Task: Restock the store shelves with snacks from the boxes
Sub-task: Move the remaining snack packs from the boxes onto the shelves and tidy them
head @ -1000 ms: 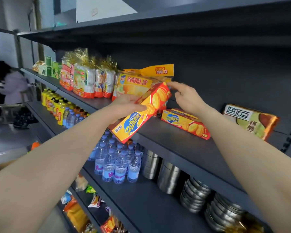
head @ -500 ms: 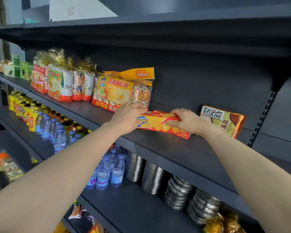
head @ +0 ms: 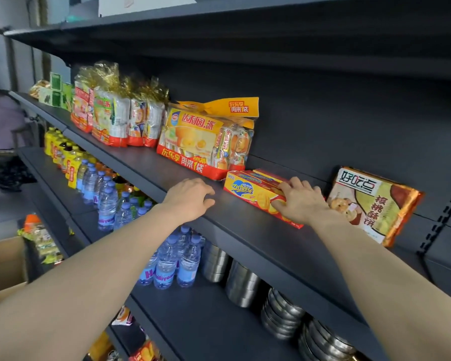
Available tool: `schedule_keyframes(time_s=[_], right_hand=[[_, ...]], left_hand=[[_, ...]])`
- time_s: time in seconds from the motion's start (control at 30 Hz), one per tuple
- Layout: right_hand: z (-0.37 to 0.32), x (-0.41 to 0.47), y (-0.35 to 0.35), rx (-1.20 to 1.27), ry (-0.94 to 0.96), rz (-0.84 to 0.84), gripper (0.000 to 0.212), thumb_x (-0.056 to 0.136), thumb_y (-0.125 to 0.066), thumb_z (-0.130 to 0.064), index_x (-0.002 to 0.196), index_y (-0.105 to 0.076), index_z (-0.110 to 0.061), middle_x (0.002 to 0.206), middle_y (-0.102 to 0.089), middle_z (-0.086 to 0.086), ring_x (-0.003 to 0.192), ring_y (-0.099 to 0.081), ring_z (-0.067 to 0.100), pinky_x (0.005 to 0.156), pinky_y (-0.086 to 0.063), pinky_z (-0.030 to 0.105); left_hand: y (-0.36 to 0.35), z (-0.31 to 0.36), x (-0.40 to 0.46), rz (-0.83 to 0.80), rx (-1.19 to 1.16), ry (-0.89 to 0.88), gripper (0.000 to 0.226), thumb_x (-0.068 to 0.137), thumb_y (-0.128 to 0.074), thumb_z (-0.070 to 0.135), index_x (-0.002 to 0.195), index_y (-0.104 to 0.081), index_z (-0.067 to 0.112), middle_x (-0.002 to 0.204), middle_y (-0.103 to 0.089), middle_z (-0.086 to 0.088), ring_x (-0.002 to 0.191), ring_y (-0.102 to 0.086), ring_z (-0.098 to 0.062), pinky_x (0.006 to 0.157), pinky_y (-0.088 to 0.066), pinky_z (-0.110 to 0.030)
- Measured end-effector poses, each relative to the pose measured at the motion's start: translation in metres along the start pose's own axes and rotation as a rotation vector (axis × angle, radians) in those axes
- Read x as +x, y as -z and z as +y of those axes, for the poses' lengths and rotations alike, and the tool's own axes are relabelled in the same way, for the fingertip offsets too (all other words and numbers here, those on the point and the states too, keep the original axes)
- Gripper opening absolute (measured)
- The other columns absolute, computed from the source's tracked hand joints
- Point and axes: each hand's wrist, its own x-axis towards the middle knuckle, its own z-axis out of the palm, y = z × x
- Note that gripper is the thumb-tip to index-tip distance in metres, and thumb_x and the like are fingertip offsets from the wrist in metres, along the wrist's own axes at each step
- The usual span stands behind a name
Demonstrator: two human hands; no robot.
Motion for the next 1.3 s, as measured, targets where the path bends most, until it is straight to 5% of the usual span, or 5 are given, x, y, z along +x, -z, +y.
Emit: schedule_keyframes(time_s=[0.33,0.77,1.13,1.3], right_hand=[[-0.032,-0.007,0.020,0.010,0.118,0.245,0.056,0.099,-0.033,-0.060,0.143,-0.047,-0.027,0.129,-0.052,0.008,0.121,-0.050,0.033,0.098,-0.037,0.048],[-0.251,-0.129,0.001,0.141,0.464,0.471,0.045,0.095,-0.039,-0.045,0.112,-0.065,-0.011,0.101,-0.060,0.016,0.092,-0.057,0.039,0.074,-0.042,0.046],[-0.426,-0.282,-0.201,0.347,0.608,0.004,0.042,0.097,-0.041,-0.041,0.111,-0.066,-0.011,0.098,-0.064,0.014,0.091,-0.062,0.039,0.076,-0.050,0.049],[-0.483,-0.337,-0.285,0.373,0.628,-0.294,0.042,0.100,-0.044,-0.041,0.127,-0.059,-0.013,0.109,-0.064,0.012,0.099,-0.060,0.034,0.080,-0.049,0.045]], left_hand=[[0.013,-0.017,-0.043,0.199,-0.001,0.067,0.035,0.099,-0.054,0.033,0.133,-0.060,0.023,0.135,-0.055,-0.003,0.121,-0.048,-0.029,0.094,-0.044,-0.039],[0.006,-0.154,-0.249,0.294,0.081,0.177,0.031,0.091,-0.061,0.023,0.119,-0.068,0.012,0.119,-0.063,-0.015,0.108,-0.056,-0.041,0.095,-0.045,-0.046],[-0.152,-0.271,-0.474,-0.108,-0.059,0.625,0.034,0.092,-0.063,0.023,0.126,-0.064,0.018,0.130,-0.059,-0.014,0.118,-0.051,-0.041,0.099,-0.043,-0.046],[-0.229,-0.278,-0.558,-0.348,-0.117,0.771,0.042,0.097,-0.058,0.029,0.138,-0.053,0.021,0.136,-0.055,-0.007,0.122,-0.051,-0.031,0.097,-0.048,-0.046]])
